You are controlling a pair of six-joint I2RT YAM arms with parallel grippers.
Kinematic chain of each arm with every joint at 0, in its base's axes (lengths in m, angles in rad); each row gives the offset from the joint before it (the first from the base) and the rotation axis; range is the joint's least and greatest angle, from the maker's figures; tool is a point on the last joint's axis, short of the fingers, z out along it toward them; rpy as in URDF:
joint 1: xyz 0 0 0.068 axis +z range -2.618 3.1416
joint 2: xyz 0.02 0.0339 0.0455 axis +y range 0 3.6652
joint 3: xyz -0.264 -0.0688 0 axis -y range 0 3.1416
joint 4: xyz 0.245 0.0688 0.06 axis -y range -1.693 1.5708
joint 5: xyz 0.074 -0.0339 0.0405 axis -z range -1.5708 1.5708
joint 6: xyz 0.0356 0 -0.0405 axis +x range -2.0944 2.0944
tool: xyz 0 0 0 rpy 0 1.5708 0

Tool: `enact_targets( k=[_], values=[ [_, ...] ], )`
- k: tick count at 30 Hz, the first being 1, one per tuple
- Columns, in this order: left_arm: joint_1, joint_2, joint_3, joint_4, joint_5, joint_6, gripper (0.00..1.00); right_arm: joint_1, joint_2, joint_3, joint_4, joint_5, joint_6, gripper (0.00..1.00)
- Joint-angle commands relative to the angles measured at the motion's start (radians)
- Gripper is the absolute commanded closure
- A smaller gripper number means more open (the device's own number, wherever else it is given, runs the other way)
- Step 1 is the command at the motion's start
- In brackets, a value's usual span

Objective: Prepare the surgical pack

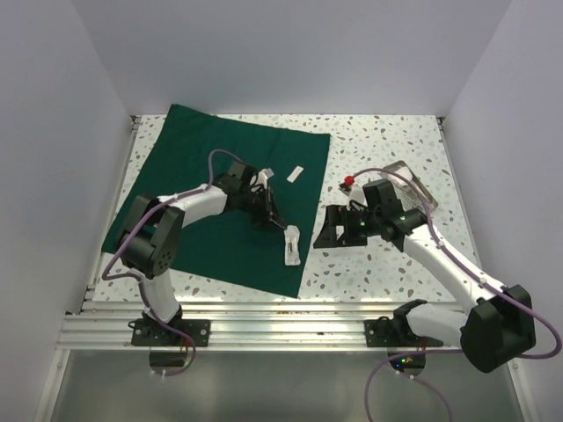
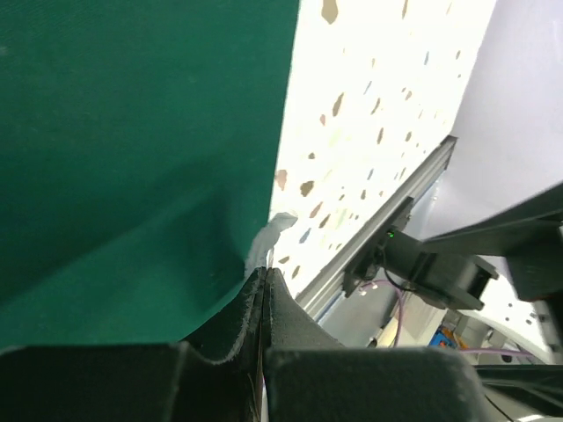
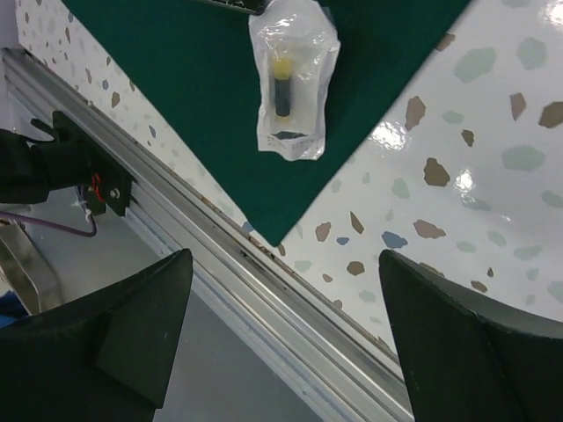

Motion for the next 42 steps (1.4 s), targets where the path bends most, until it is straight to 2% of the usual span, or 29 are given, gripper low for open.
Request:
enact_targets(
  k=[1, 3, 12, 27, 32, 33, 38, 42],
  values=[
    [-0.006, -0.059, -0.031, 0.073, 0.04, -0.078, 1.0, 0.061, 0.039, -0.02, 0.153, 0.015, 0.014, 0.09],
    [-0.006, -0.065, -0.042, 0.069, 0.034, -0.099, 1.0, 0.109, 0.101, -0.005, 0.172, 0.054, 0.012, 0.02],
    [-0.006, -0.068, -0.082, 0.137, 0.097, -0.194, 1.0, 0.259, 0.282, 0.058, 0.283, 0.25, 0.017, 0.01],
    [-0.006, -0.111, -0.145, 0.243, 0.133, -0.312, 1.0, 0.325, 0.408, 0.057, 0.463, 0.339, 0.061, 0.02],
    [-0.005, -0.125, -0.162, 0.281, 0.143, -0.331, 1.0, 0.341, 0.449, 0.07, 0.5, 0.328, 0.072, 0.07],
    [-0.006, -0.126, -0.163, 0.282, 0.141, -0.331, 1.0, 0.342, 0.449, 0.063, 0.509, 0.327, 0.075, 0.11],
    [-0.006, -0.132, -0.183, 0.288, 0.146, -0.331, 1.0, 0.345, 0.406, 0.006, 0.569, 0.344, 0.112, 0.16],
    [-0.006, -0.135, -0.197, 0.296, 0.152, -0.331, 1.0, 0.345, 0.386, -0.032, 0.61, 0.324, 0.13, 0.34]
  ],
)
